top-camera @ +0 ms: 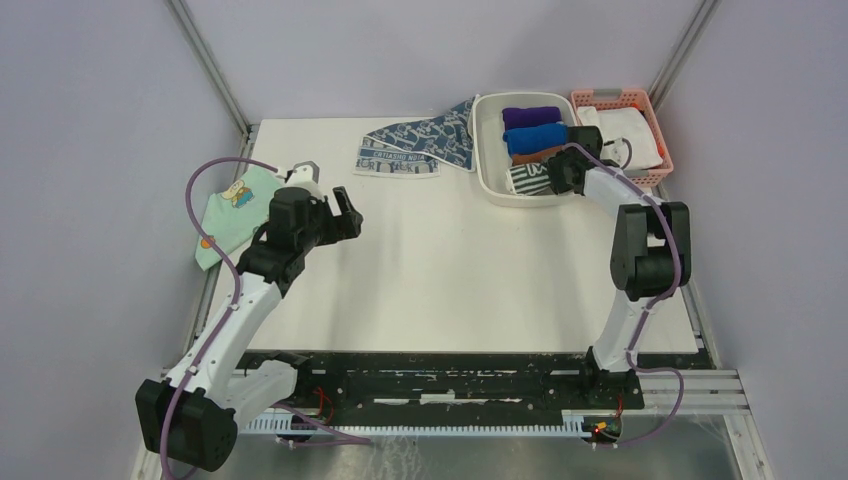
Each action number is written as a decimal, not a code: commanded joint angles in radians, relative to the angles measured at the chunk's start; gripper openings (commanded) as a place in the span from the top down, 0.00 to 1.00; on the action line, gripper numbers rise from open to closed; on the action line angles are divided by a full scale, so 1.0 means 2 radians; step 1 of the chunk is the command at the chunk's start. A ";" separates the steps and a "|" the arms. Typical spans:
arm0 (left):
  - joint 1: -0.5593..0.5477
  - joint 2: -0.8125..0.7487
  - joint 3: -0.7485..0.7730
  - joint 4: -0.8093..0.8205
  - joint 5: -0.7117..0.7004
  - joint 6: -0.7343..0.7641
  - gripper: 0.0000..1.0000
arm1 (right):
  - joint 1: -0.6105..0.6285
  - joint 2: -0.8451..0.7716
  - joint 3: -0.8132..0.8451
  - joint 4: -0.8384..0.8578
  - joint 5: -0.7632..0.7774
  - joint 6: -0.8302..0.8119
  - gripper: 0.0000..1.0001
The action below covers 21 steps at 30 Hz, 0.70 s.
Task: Roll the towels
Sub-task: Place the towel in the bin.
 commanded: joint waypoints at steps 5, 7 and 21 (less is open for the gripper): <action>0.004 0.004 0.002 0.010 -0.006 0.020 0.06 | 0.000 0.047 0.060 -0.063 0.045 0.021 0.68; 0.004 0.005 0.001 0.010 -0.006 0.020 0.06 | 0.000 0.057 0.070 -0.072 0.050 0.026 0.69; 0.009 0.013 0.001 0.008 -0.009 0.018 0.06 | 0.000 0.154 0.167 -0.143 0.064 0.044 0.63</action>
